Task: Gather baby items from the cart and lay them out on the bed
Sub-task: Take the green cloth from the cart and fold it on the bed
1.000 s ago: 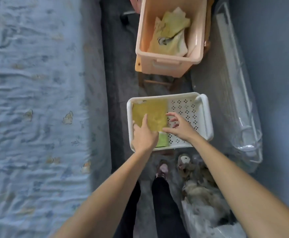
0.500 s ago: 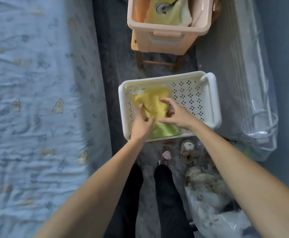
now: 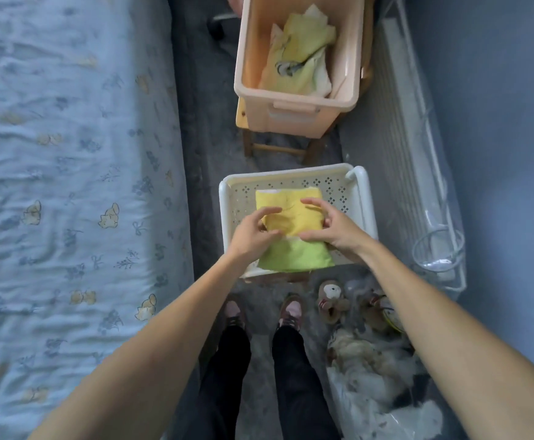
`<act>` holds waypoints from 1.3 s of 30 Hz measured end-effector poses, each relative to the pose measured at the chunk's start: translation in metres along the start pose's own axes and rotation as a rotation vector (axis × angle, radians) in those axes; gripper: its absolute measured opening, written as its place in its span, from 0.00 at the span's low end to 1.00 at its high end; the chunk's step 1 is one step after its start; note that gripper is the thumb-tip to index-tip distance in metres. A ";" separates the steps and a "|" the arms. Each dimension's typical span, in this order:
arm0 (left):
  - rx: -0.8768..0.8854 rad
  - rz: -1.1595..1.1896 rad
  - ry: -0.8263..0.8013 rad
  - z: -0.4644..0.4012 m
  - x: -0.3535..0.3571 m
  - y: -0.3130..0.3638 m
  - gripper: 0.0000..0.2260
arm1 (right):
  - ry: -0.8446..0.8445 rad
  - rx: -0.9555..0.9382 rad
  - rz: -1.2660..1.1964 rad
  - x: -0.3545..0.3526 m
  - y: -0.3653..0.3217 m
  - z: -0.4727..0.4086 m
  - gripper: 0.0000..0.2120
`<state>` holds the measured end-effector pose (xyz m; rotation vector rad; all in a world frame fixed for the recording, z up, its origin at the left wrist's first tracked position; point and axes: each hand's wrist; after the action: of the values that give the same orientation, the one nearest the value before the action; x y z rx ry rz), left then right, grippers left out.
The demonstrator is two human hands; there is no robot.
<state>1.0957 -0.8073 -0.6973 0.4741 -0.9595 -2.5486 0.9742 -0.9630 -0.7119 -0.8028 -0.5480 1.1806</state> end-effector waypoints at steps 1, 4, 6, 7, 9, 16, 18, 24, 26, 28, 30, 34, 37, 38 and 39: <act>0.005 0.027 -0.012 0.009 -0.010 0.018 0.18 | -0.012 -0.002 -0.039 -0.005 -0.020 0.009 0.32; 0.078 0.037 -0.059 0.045 -0.048 0.093 0.17 | -0.040 -0.049 -0.027 -0.023 -0.110 0.039 0.28; 0.183 0.037 -0.064 0.079 -0.079 0.162 0.17 | -0.037 -0.130 0.005 -0.037 -0.194 0.066 0.27; 0.243 0.036 -0.052 0.101 -0.096 0.201 0.17 | -0.035 -0.182 0.020 -0.042 -0.241 0.084 0.27; 0.375 0.032 -0.002 0.153 -0.131 0.279 0.17 | -0.035 -0.310 0.043 -0.049 -0.337 0.124 0.28; 0.804 0.126 0.228 0.357 -0.210 0.465 0.15 | -0.042 -0.768 0.120 -0.038 -0.583 0.267 0.28; 0.887 0.128 0.307 0.397 -0.215 0.489 0.15 | -0.046 -0.855 0.130 -0.034 -0.618 0.295 0.23; 0.925 0.054 0.524 0.464 -0.213 0.509 0.19 | -0.138 -0.950 0.193 -0.027 -0.658 0.339 0.35; 0.928 0.077 0.559 0.471 -0.212 0.506 0.19 | -0.170 -0.963 0.204 -0.024 -0.660 0.343 0.36; 0.925 0.104 0.589 0.474 -0.212 0.499 0.18 | -0.196 -0.965 0.212 -0.018 -0.660 0.342 0.38; 0.910 0.122 0.617 0.478 -0.216 0.488 0.18 | -0.229 -0.950 0.234 -0.011 -0.658 0.340 0.37; 0.875 0.158 0.685 0.490 -0.229 0.454 0.17 | -0.344 -0.922 0.263 0.015 -0.657 0.328 0.31; 0.839 0.159 0.764 0.510 -0.242 0.415 0.15 | -0.444 -0.905 0.308 0.056 -0.656 0.317 0.25; 0.819 0.167 0.800 0.521 -0.247 0.400 0.14 | -0.481 -0.898 0.319 0.076 -0.654 0.315 0.25; 0.795 0.180 0.836 0.533 -0.253 0.383 0.14 | -0.516 -0.892 0.325 0.097 -0.652 0.314 0.25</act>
<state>1.1718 -0.6639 -0.0133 1.4282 -1.4956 -1.4440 1.1550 -0.8967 -0.0071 -1.3804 -1.4731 1.4553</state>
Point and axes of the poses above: each hand's wrist, its own z-axis away from the middle knuckle, its own x-axis out of the palm, y = z × x, and after that the axes turned 4 degrees about -x, right-handed
